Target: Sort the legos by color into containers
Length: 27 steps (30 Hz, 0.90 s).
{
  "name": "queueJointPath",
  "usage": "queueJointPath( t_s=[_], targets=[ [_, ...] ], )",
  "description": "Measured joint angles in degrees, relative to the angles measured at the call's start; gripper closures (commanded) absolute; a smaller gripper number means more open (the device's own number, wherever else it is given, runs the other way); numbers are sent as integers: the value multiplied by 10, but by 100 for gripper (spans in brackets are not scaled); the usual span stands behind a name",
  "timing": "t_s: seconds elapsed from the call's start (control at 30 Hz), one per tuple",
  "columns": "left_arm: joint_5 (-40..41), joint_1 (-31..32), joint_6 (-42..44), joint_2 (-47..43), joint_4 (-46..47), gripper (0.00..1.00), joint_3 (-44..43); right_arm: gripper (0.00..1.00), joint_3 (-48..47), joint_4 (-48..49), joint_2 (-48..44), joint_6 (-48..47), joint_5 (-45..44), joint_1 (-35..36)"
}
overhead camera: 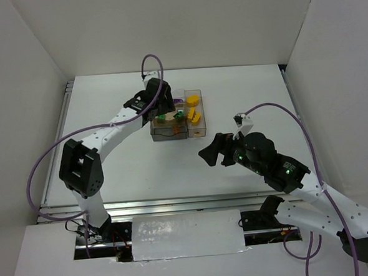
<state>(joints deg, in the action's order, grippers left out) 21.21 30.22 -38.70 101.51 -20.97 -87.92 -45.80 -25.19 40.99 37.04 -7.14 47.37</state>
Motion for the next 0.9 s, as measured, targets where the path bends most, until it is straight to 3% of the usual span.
queueJointPath(
  t_s=[0.2, 0.3, 0.53, 0.9],
  targets=[
    [12, 35, 11, 65, -22, 87, -12, 2, 2, -14, -2, 4, -5, 0],
    [19, 42, 10, 72, -30, 79, -5, 2, 3, -15, -5, 6, -7, 0],
    [34, 46, 10, 72, -28, 38, 8, 2, 4, -15, -4, 6, -7, 0],
    [43, 46, 9, 83, -28, 16, 11, 2, 4, -15, -3, 3, -7, 0]
  ],
)
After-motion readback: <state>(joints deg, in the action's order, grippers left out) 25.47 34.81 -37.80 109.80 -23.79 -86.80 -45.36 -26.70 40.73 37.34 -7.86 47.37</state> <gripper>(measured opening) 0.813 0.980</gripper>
